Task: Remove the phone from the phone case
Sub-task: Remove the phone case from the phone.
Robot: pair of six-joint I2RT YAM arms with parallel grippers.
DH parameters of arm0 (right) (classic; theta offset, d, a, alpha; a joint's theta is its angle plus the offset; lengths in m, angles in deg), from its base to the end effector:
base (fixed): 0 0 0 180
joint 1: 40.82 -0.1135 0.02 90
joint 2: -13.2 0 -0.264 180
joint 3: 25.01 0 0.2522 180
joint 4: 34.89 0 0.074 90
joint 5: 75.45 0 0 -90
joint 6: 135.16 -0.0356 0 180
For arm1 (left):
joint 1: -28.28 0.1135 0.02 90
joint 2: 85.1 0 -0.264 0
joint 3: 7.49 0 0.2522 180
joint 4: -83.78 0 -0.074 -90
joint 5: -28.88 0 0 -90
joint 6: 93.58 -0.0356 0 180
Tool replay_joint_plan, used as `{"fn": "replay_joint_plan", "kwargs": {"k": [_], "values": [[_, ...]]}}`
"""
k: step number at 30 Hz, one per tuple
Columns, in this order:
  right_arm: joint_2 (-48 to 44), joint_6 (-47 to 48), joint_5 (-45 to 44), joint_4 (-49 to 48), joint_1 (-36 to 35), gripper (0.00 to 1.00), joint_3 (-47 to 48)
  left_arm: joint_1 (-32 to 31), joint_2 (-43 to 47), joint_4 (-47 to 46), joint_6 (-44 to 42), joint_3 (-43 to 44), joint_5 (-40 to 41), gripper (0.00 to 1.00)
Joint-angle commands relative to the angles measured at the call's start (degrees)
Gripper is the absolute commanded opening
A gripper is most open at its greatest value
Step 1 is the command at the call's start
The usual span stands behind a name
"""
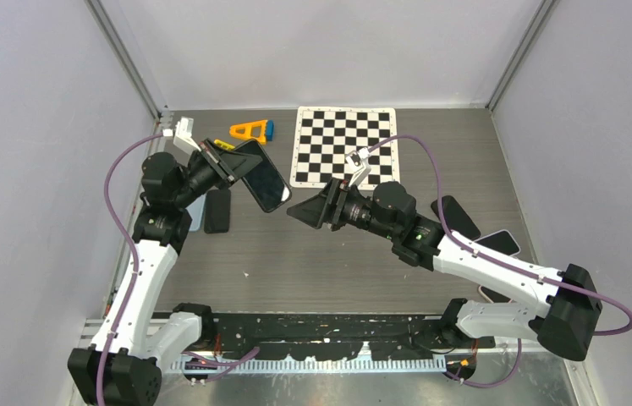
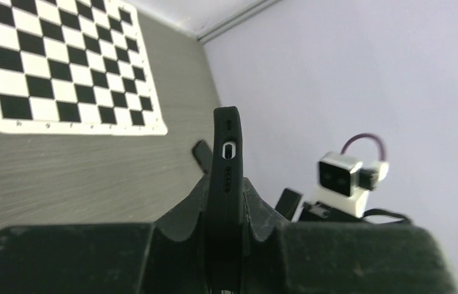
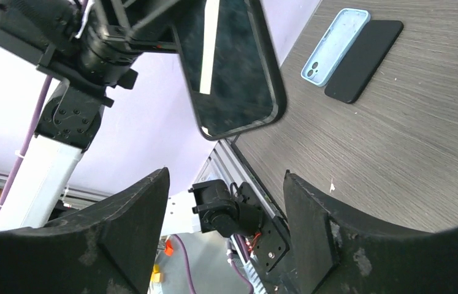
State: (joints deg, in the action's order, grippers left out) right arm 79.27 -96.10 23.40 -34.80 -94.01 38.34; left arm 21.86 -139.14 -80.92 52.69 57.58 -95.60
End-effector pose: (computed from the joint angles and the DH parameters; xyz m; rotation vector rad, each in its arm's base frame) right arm 0.1597 0.2226 0.3375 -0.1721 1.8421 1.4733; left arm 0.2120 -0.0441 0.3677 -0.2784 1.7863 -1.2991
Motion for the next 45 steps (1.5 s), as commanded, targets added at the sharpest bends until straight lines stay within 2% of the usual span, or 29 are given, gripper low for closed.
{"fn": "replay_joint_plan", "kwargs": {"k": [1, 6, 9, 11, 14, 18, 21, 25, 32, 39, 45], "values": [[1.0, -4.6, -1.3, -7.0, -0.4, 0.7, 0.1, -0.1, 3.8, -8.7, 9.2, 3.6, 6.6, 0.0], [5.4, -3.5, -2.3, -16.9, -1.3, 0.72, 0.6, -0.2, 8.6, 0.3, 11.0, 4.2, 19.1, 0.0], [8.9, -4.6, -1.2, -20.2, -1.4, 0.74, 2.4, -0.1, 10.7, 2.3, 14.2, 2.8, 23.4, 0.0], [10.7, -7.2, -1.2, -23.1, -1.5, 0.74, 2.7, -0.1, 11.6, 2.5, 16.5, 2.0, 24.5, 0.0], [13.5, -11.2, -1.8, -35.3, -2.1, 0.76, 0.7, -0.1, 11.9, 2.1, 18.5, 1.5, 24.8, 0.0], [16.4, -13.7, 1.1, -45.5, -2.2, 0.79, -0.2, -0.1, 11.3, 2.7, 19.9, 1.7, 24.0, 0.0], [17.6, -14.0, 2.4, -49.1, -2.3, 0.81, -0.3, -0.1, 10.9, 2.5, 21.0, 1.6, 23.1, 0.0], [17.9, -14.2, 2.1, -47.8, -2.2, 0.81, 0.7, -0.1, 11.0, 2.2, 22.3, 1.3, 22.5, 0.0], [18.1, -14.7, 0.1, -41.3, -2.2, 0.61, 3.3, -0.1, 11.4, 1.9, 23.1, 0.1, 22.1, 0.0], [19.1, -14.2, 0.6, -40.6, -2.2, 0.35, 3.8, -0.1, 11.3, 1.8, 23.8, -0.1, 21.4, 0.0], [19.6, -12.8, -0.6, -38.6, -2.2, 0.21, 3.8, -0.1, 9.7, 0.9, 26.7, -0.4, 17.7, 0.0]]}}
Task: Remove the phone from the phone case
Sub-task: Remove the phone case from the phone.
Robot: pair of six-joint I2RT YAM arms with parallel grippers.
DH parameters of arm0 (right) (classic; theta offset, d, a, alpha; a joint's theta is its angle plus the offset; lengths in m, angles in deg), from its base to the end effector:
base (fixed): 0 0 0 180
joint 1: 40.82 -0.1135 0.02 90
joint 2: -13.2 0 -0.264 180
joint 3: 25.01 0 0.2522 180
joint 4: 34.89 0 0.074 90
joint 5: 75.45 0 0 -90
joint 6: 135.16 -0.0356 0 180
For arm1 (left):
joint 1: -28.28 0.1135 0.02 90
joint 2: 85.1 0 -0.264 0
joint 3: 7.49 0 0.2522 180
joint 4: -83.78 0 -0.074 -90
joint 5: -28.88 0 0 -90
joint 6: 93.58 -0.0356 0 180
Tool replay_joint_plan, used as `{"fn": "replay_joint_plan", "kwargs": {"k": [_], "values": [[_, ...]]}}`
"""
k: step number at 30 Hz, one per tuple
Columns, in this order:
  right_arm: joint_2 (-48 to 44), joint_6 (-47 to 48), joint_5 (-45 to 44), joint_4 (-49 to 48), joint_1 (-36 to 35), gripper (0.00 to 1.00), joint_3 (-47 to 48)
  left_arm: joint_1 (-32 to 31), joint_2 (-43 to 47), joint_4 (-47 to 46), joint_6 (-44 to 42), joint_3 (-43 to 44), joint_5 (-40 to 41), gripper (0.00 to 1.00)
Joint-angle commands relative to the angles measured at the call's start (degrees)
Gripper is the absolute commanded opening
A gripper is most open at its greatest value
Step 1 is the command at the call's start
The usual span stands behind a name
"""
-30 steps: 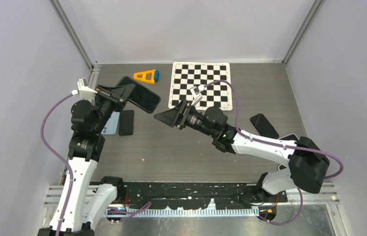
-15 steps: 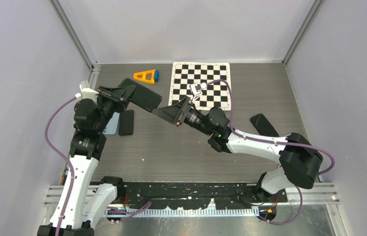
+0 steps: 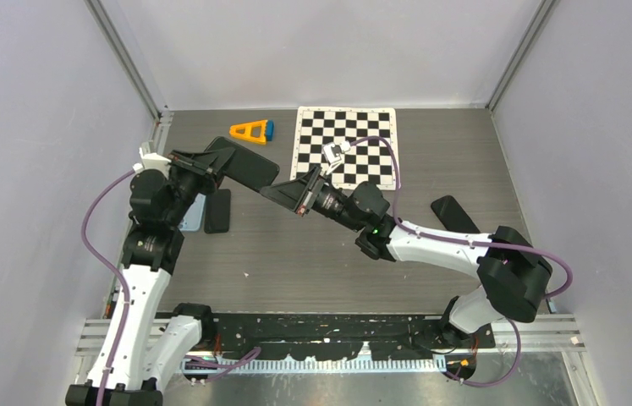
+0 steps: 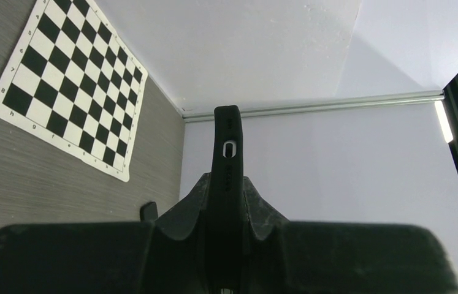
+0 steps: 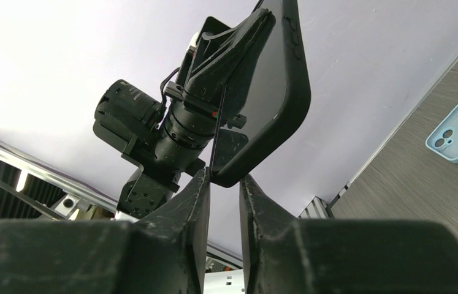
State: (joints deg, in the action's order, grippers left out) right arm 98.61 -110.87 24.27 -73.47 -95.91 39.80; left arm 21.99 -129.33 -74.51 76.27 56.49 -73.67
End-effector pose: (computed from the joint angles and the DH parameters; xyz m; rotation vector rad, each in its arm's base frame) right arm 0.1889 0.2812 0.3216 -0.0362 1.5238 1.8747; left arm 0.1750 -0.0271 0.3792 -0.9074 1.5274 -1.3077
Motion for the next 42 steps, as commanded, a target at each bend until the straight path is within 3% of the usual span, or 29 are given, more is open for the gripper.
{"fn": "replay_joint_plan", "kwargs": {"k": [1, 5, 12, 18, 25, 31, 36, 38, 39, 40, 41, 42], "values": [[0.5, 2.3, -1.8, 0.7, -0.3, 0.15, 2.3, -0.2, -0.4, -5.7, 3.7, 0.6, -4.8, 0.0], [1.4, 5.2, -3.7, 2.9, -0.3, 0.02, 1.8, -0.3, -0.8, -6.5, 6.6, -0.1, -6.6, 0.0], [2.6, 21.6, -8.0, 14.2, -0.3, 0.01, 1.6, -0.3, -4.3, -11.4, 15.4, -0.1, -15.1, 0.0], [0.2, 30.8, -16.4, 21.8, -0.3, 0.01, -0.1, -0.2, -3.3, -11.3, 16.6, -0.3, -14.8, 0.0], [-3.1, 32.5, -14.0, 22.1, -0.3, 0.01, -1.3, -0.2, -3.8, -11.9, 16.1, -1.7, -13.7, 0.0], [-3.5, 31.9, -18.2, 24.9, -0.3, 0.01, -1.7, -0.3, -3.7, -12.8, 16.5, -2.2, -13.4, 0.0], [-5.1, 29.9, -16.5, 21.7, -0.3, 0.01, -3.4, 0.1, -5.2, -13.5, 13.3, -2.6, -13.3, 0.0], [-6.9, 28.8, -15.5, 20.2, -0.3, 0.07, -4.6, 0.2, -6.5, -13.9, 11.8, -2.7, -13.7, 0.0], [-8.2, 28.6, -14.5, 19.7, -0.3, 0.22, -5.3, 0.2, -7.1, -14.7, 11.1, -2.8, -14.0, 0.0], [-8.8, 28.4, -13.9, 18.5, -0.3, 0.29, -5.7, 0.2, -7.6, -15.4, 10.5, -2.8, -14.3, 0.0], [-10.1, 28.3, -11.9, 16.5, -0.3, 0.48, -6.8, 0.2, -8.1, -15.9, 9.7, -2.8, -14.6, 0.0], [-10.7, 27.7, -10.2, 15.0, -0.3, 0.55, -7.5, 0.2, -8.6, -16.9, 9.0, -2.8, -14.9, 0.0]]}}
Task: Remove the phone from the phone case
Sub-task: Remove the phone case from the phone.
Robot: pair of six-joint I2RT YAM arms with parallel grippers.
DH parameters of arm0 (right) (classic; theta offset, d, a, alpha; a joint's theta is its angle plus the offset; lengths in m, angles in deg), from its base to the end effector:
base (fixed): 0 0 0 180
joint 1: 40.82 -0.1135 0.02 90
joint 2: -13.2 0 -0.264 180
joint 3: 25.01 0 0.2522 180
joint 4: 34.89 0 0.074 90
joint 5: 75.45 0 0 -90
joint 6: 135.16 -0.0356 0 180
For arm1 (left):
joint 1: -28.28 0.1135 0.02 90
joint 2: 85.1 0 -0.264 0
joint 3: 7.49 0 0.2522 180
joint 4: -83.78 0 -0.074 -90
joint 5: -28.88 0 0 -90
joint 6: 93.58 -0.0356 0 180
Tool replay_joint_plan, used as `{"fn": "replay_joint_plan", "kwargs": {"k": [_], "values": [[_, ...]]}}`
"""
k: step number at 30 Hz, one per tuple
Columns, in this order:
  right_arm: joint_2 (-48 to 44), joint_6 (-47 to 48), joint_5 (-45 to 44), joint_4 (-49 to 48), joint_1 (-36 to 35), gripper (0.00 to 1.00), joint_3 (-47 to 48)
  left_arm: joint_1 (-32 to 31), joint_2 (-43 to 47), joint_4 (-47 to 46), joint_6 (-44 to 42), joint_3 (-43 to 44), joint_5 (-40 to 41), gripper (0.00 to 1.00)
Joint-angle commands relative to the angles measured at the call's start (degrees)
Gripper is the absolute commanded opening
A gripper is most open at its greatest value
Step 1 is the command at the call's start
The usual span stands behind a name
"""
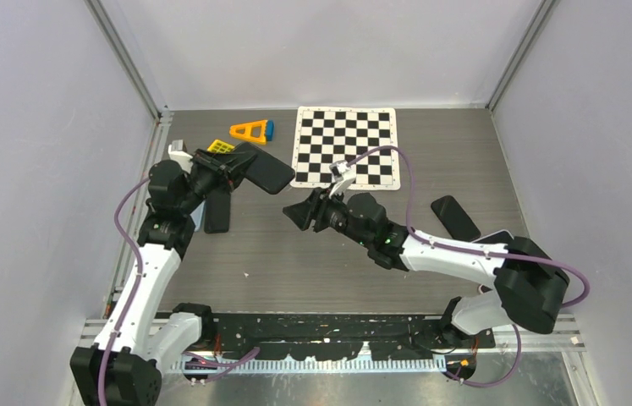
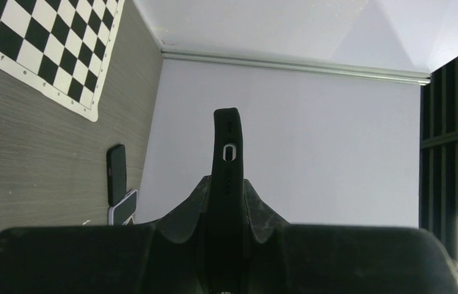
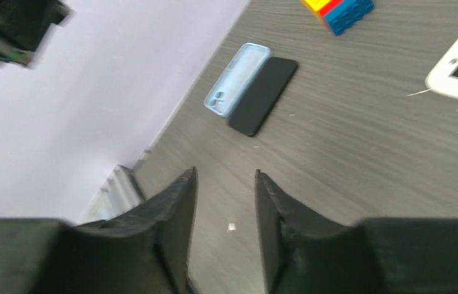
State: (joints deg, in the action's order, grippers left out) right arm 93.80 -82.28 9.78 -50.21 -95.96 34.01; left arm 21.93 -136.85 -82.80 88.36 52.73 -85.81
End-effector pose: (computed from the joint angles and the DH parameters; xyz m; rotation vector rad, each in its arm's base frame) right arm 0.1855 0.2611 0.2693 -0.2169 1.7998 1.1183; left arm 0.2090 -0.0382 0.3488 -1.0105 1.6524 -1.5892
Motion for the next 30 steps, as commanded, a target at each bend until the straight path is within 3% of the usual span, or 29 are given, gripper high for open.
{"fn": "replay_joint_plan", "kwargs": {"k": [1, 7, 9, 15, 22, 25, 28, 30], "values": [[-6.8, -1.4, 7.4, -11.4, -0.2, 0.62, -2.9, 0.2, -1.6, -9.6, -3.8, 1.0, -3.3, 0.0], [-8.3, -12.5, 11.9, -21.5, -0.2, 0.76, -3.4, 0.3, -3.8, -14.9, -7.6, 1.4, -7.8, 0.0], [-7.3, -15.8, 11.2, -20.9, -0.2, 0.79, -2.0, 0.3, -3.7, -16.0, -8.4, 1.3, -8.5, 0.0], [-2.6, -24.4, 9.0, -20.7, -0.2, 0.78, 1.3, 0.3, -2.5, -16.7, -10.0, 1.4, -9.4, 0.0], [0.8, -26.9, 9.3, -22.2, -0.2, 0.34, 3.3, 0.2, -1.5, -17.0, -9.4, 0.8, -10.0, 0.0], [1.0, -24.7, 9.4, -20.6, -0.2, 0.22, 3.5, 0.2, -1.1, -16.6, -8.8, 0.7, -9.9, 0.0], [1.4, -21.3, 8.5, -18.7, -0.2, 0.16, 3.3, 0.3, -1.0, -15.8, -6.9, 0.7, -10.3, 0.0], [1.7, -15.5, 8.2, -16.6, -0.2, 0.09, 3.4, 0.3, -1.1, -13.6, -4.6, 0.7, -10.8, 0.0]]}}
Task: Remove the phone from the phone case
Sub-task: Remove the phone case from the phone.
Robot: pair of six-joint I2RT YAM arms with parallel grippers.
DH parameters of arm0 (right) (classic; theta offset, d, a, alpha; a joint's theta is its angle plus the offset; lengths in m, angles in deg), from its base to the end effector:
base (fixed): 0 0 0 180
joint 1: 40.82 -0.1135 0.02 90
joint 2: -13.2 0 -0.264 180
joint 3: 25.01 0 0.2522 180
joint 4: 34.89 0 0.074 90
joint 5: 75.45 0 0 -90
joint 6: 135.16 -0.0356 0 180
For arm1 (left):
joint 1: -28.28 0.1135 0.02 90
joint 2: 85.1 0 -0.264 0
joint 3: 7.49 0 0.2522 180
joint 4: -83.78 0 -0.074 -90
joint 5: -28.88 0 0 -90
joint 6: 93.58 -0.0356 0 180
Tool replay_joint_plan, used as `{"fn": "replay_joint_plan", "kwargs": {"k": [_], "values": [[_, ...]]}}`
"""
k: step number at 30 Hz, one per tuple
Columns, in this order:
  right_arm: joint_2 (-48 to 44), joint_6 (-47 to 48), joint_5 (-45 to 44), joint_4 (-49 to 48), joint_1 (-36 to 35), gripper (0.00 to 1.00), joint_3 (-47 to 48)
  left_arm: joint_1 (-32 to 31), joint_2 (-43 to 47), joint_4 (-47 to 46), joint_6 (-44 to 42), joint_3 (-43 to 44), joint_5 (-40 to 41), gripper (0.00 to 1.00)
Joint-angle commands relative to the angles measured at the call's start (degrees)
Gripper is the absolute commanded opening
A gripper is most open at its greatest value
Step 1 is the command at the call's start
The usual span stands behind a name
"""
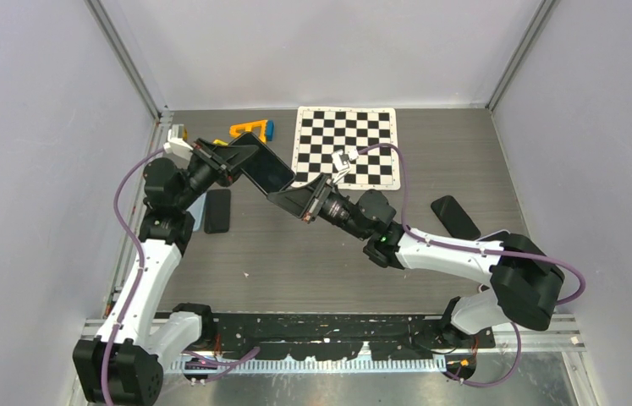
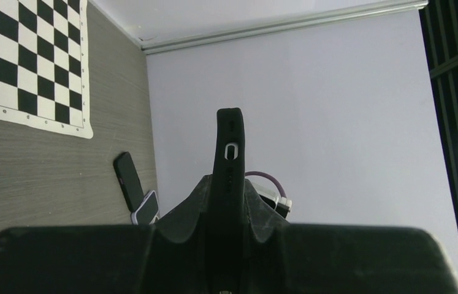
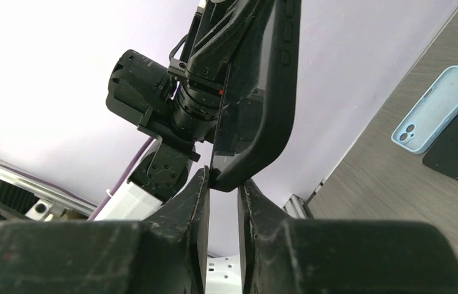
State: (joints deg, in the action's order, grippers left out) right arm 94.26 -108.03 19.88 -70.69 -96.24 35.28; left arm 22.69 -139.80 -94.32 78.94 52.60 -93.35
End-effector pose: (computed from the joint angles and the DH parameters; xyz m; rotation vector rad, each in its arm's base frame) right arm 0.1792 0.2657 0.3132 0.0068 1.5535 1.7728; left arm 0.2195 -0.0406 0.3590 -0.6443 1.6446 -1.5985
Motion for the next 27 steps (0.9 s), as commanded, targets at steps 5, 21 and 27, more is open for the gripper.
{"fn": "replay_joint_plan", "kwargs": {"k": [5, 21, 27], "values": [[2.8, 20.6, -6.2, 11.1, 0.0, 0.01, 2.8, -0.5, 0.3, 0.3, 10.1, -0.6, -5.5, 0.0], [0.9, 30.8, -14.6, 20.6, 0.1, 0.0, 2.4, -0.5, -0.2, -8.3, 20.8, -6.5, -3.5, 0.0], [3.8, 30.0, -14.3, 18.5, 0.1, 0.01, 1.9, -0.5, -0.3, -14.5, 25.9, -8.1, -3.9, 0.0]]}}
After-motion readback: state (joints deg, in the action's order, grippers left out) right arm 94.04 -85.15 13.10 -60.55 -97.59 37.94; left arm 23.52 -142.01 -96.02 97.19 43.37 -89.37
